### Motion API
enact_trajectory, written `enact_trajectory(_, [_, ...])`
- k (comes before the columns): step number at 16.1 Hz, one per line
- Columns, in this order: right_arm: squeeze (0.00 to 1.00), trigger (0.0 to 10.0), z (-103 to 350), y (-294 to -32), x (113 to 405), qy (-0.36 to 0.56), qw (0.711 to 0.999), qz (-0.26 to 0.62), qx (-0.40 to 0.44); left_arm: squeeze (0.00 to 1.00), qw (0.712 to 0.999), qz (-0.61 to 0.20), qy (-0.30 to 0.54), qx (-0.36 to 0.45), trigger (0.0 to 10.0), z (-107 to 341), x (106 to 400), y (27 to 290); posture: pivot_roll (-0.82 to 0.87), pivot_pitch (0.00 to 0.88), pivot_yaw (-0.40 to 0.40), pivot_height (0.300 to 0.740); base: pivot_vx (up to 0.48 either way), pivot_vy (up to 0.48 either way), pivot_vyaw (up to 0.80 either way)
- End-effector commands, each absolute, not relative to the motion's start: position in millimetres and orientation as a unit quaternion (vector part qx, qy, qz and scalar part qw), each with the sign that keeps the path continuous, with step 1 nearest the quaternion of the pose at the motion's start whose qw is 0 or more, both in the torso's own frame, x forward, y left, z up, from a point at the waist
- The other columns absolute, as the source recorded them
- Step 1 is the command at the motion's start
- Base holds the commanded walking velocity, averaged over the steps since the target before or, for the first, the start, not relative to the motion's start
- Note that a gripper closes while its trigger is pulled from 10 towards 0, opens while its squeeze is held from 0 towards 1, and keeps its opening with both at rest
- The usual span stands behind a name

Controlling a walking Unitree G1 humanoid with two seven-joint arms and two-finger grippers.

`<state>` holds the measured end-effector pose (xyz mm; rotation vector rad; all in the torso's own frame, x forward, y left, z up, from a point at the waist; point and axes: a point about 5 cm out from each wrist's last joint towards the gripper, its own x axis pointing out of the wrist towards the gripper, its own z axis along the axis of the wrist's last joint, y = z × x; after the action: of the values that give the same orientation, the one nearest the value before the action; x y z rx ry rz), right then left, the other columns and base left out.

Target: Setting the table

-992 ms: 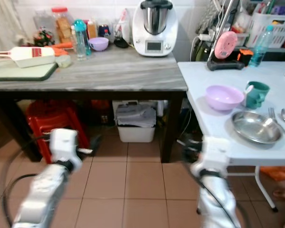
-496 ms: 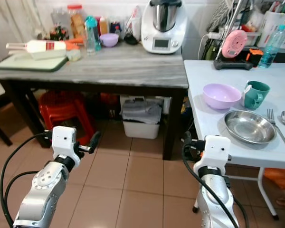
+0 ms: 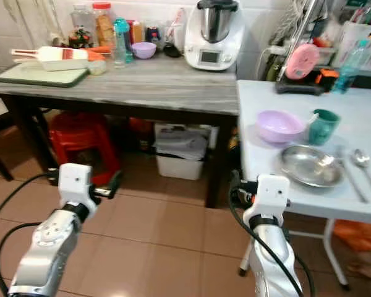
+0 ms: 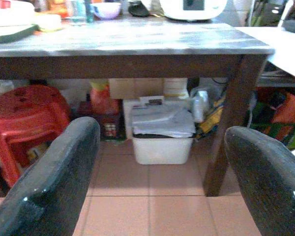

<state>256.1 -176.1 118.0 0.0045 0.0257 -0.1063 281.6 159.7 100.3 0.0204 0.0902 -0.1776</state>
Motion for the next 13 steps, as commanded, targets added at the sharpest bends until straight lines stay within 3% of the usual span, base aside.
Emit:
enact_trajectory(1, [0.0,10.0,117.6,-183.2,254.0,0.013,0.998,-0.064,-0.003,0.0,0.993,-0.106,0.046,0.005,10.0,99.9,282.2,148.7,-0.04,0.0,-0.005,0.74,0.0,-0.465,0.0])
enact_trajectory(7, [0.0,10.0,117.4,-183.5,253.5,0.013,0.998,-0.065,-0.004,0.0,0.993,-0.108,0.047,0.009,10.0,98.1,281.9,147.2,-0.05,0.0,-0.001,0.74,0.0,-0.442,0.0])
enact_trajectory(13, [0.0,10.0,119.4,-181.0,254.3,0.005,0.998,-0.059,-0.004,0.0,0.995,-0.084,0.044,0.011,10.0,96.4,282.1,155.1,-0.05,0.0,0.0,0.74,0.0,0.0,0.0])
